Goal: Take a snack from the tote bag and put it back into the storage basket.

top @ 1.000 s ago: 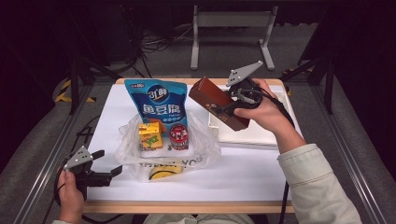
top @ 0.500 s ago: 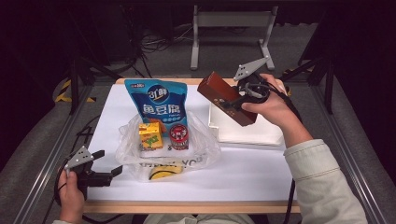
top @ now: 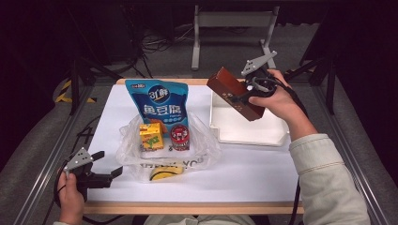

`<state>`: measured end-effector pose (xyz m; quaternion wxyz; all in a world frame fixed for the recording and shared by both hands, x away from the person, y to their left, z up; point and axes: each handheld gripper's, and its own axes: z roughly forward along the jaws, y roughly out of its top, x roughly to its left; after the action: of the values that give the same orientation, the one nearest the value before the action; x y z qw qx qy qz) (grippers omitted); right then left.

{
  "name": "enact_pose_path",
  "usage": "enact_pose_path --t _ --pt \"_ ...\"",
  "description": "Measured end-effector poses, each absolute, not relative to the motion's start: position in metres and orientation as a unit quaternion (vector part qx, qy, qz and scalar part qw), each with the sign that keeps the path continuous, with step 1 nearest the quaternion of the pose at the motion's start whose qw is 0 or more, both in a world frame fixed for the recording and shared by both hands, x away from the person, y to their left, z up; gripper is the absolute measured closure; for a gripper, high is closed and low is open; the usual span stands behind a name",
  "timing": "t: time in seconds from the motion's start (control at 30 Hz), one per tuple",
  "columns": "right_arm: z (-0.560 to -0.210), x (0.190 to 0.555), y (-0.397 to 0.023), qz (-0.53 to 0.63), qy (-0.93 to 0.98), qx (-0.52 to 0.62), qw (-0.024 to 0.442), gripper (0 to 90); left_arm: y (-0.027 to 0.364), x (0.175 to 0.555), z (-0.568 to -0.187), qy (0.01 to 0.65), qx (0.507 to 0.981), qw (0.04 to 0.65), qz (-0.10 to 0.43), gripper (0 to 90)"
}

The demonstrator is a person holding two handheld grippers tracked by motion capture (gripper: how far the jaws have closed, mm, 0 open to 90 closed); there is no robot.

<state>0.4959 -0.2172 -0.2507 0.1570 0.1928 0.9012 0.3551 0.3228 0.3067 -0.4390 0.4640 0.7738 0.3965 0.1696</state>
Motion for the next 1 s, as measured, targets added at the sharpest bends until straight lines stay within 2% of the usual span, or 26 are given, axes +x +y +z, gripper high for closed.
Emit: enact_pose_path --t 1.0 --pt "-0.292 0.533 -0.251 0.318 0.903 0.237 0.164 42.7 0.31 0.311 -0.439 0.387 0.777 0.464 0.175 1.5"
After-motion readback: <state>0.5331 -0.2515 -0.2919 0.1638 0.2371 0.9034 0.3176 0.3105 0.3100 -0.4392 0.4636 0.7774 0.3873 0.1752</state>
